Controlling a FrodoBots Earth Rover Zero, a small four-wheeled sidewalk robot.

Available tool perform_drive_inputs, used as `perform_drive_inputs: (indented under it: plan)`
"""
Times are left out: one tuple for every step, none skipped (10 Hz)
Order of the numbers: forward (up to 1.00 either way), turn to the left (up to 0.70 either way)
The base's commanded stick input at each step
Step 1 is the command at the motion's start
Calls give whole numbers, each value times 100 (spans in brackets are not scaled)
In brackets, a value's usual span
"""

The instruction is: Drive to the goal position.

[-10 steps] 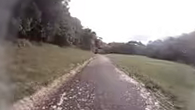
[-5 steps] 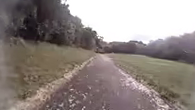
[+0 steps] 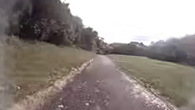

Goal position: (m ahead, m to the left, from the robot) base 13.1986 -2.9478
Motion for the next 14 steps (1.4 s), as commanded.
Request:
perform_drive_inputs:
  plan:
    - [100,-13]
    - [100,0]
    - [100,0]
    - [100,0]
    - [100,0]
    - [100,0]
    - [100,0]
    - [100,0]
    - [100,0]
    - [100,0]
    - [100,0]
    - [100,0]
    - [100,0]
    - [100,0]
